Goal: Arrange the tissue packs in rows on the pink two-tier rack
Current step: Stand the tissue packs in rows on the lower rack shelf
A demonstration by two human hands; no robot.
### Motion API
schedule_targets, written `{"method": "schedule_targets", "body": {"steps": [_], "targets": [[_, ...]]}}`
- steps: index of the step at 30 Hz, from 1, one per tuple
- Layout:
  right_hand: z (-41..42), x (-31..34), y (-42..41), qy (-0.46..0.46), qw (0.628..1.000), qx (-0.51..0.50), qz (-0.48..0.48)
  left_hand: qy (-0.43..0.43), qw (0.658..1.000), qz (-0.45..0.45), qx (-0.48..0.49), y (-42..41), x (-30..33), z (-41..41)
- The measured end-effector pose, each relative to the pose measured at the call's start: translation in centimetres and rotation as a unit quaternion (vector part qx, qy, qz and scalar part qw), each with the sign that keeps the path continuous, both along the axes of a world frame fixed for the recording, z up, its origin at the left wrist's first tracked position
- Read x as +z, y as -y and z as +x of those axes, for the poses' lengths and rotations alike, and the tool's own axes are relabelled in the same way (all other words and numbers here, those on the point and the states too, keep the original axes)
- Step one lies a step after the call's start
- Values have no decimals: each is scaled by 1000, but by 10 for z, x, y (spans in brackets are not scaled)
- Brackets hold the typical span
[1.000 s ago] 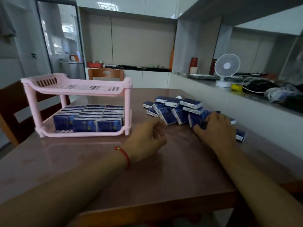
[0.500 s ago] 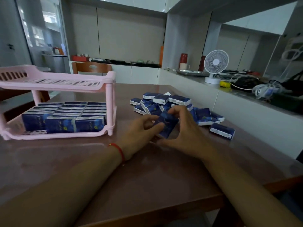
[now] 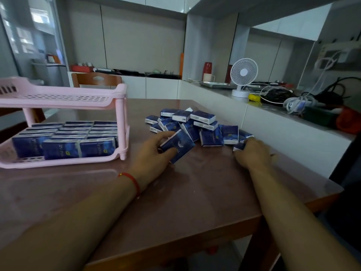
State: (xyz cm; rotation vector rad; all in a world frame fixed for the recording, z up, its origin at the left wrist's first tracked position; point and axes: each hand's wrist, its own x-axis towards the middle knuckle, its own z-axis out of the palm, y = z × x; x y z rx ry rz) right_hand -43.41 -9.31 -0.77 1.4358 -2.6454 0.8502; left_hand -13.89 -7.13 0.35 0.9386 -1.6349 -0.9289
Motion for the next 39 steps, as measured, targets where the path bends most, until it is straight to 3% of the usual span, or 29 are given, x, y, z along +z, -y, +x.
{"method": "schedule_targets", "body": {"steps": [3, 6, 10, 14, 22, 27, 30, 35, 37, 39], "targets": [[19, 11, -11, 55, 993, 68, -78, 13, 1000, 6, 19, 5, -3, 4], [43, 26, -21, 172, 944, 213, -186, 13, 999, -1, 44, 6, -1, 7], [65, 34, -34, 232, 884, 354, -196, -44, 999, 17, 24, 5, 2, 10], [69, 32, -34, 194, 886, 374, -191, -43, 999, 1, 30, 4, 6, 15], [70, 28, -29, 148, 896, 359, -214, -198, 969, 139, -40, 7, 13, 13], [79, 34, -38, 205, 841, 449, -221, -62, 996, 59, 31, 12, 3, 14], [96, 31, -40, 205, 812, 504, -209, -51, 995, 88, 0, 9, 0, 15], [110, 18, -38, 92, 826, 540, -130, -130, 976, 161, -63, 2, 8, 16], [112, 17, -37, 45, 824, 546, -144, -91, 984, 139, -63, 1, 7, 16], [116, 15, -36, -11, 820, 554, -144, 5, 997, 74, -29, 1, 3, 16]]}}
